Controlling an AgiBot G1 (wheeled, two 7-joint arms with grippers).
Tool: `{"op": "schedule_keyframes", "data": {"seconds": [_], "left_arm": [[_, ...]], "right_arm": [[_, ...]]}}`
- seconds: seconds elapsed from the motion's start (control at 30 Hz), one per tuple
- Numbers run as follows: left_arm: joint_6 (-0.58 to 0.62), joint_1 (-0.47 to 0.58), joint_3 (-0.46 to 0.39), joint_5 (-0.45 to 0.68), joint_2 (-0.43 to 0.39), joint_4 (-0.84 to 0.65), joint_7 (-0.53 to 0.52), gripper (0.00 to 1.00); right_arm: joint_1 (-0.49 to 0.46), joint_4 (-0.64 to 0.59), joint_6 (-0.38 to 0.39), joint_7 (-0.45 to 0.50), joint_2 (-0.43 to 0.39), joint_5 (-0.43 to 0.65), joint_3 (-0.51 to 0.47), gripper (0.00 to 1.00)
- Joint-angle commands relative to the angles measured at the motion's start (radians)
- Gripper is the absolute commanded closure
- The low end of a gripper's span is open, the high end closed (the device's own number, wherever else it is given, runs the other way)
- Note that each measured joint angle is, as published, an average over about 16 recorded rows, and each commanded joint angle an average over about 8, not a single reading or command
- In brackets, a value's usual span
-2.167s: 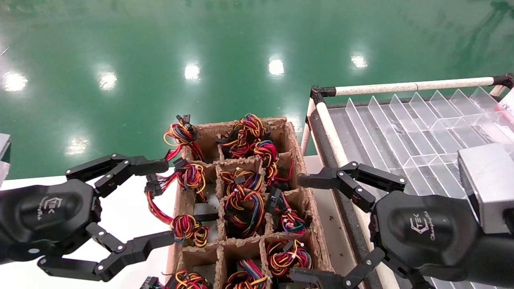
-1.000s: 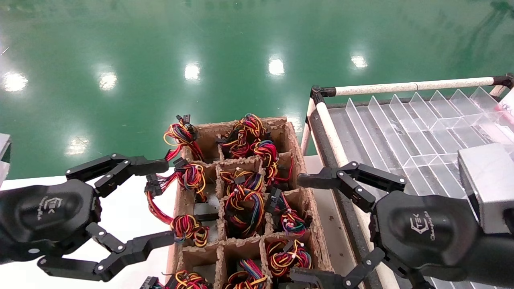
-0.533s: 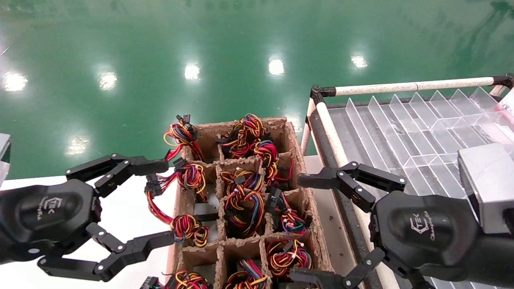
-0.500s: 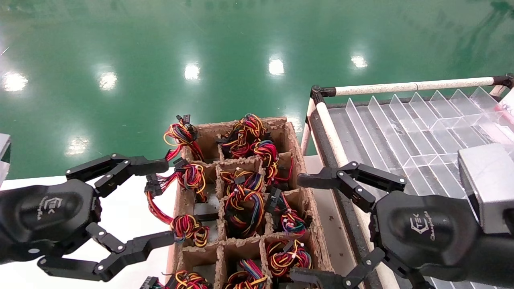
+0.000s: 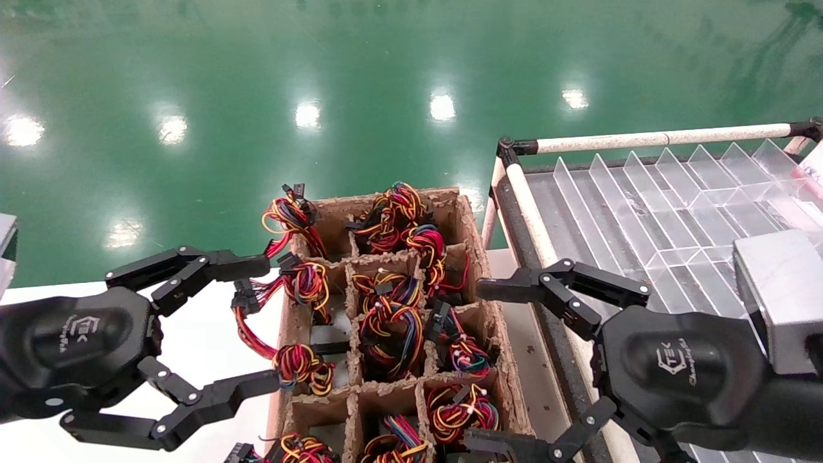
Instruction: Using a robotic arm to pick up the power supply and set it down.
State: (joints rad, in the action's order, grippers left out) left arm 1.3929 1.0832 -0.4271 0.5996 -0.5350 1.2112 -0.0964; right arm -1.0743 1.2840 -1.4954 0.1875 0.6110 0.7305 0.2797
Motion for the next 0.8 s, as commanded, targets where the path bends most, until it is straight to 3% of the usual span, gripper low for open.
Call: {"op": "schedule_keyframes", "data": {"seconds": [0.03, 0.8], "left_arm": [[0.0, 0.0, 0.0, 0.0, 0.0, 0.0, 0.0, 1.0], [0.0, 0.0, 0.0, 0.0, 0.0, 0.0, 0.0, 1.0]], "right_arm": [[0.0, 0.0, 0.0, 0.0, 0.0, 0.0, 0.0, 0.0], [0.0, 0.0, 0.0, 0.0, 0.0, 0.0, 0.0, 0.0]]}}
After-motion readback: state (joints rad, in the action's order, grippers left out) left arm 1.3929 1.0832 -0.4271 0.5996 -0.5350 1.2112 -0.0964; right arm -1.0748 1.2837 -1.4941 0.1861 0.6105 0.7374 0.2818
